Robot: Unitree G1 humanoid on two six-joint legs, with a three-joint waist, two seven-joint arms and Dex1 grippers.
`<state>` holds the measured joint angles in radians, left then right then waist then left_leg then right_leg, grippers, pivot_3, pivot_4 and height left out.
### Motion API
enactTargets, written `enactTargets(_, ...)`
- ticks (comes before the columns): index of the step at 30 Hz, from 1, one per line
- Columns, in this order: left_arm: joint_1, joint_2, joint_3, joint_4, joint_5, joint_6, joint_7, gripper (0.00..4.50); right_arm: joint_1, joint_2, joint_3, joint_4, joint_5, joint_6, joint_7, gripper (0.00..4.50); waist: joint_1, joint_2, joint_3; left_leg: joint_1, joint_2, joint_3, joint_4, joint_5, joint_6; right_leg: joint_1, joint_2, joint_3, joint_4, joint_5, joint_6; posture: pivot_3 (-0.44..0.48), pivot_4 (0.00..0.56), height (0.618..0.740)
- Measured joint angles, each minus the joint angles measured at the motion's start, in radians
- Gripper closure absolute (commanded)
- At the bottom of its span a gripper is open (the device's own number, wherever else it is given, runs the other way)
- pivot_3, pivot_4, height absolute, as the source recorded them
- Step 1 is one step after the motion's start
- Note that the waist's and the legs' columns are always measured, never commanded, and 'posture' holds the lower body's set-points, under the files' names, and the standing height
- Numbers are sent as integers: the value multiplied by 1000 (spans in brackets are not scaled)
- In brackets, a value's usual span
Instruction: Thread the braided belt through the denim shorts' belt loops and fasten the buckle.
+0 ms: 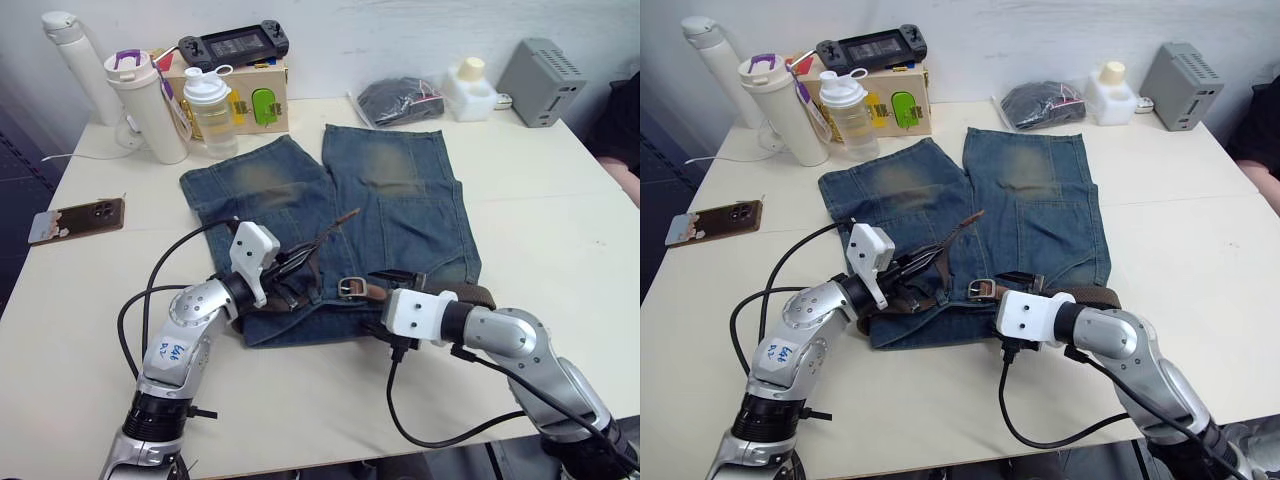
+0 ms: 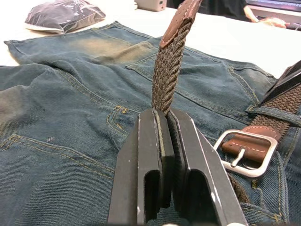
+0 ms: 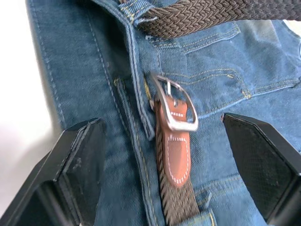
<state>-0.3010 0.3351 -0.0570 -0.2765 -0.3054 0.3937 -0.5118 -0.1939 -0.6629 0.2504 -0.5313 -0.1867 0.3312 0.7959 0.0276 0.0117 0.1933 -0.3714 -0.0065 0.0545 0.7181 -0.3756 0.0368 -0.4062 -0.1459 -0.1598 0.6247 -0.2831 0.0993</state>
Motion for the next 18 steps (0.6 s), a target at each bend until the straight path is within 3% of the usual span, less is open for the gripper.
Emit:
enactTargets(9, 0, 0, 6, -8, -4, 5, -5, 4500, -20, 13, 26, 42, -50, -30, -47, 325, -1, 0, 0, 0, 0, 0, 0, 0, 0, 0, 1, 0, 0, 0, 0, 0, 150, 687)
enactTargets(12, 0, 0, 9, -9, -4, 7, -5, 4500, -20, 18, 29, 44, -49, -25, -48, 1061, -1, 0, 0, 0, 0, 0, 0, 0, 0, 0, 1, 0, 0, 0, 0, 0, 150, 687)
enactTargets(18, 0, 1, 12, -9, -4, 7, -6, 4500, -21, 21, 28, 52, -50, -17, -49, 3985, -2, 0, 0, 0, 0, 0, 0, 0, 0, 0, 1, 0, 0, 0, 0, 0, 150, 687)
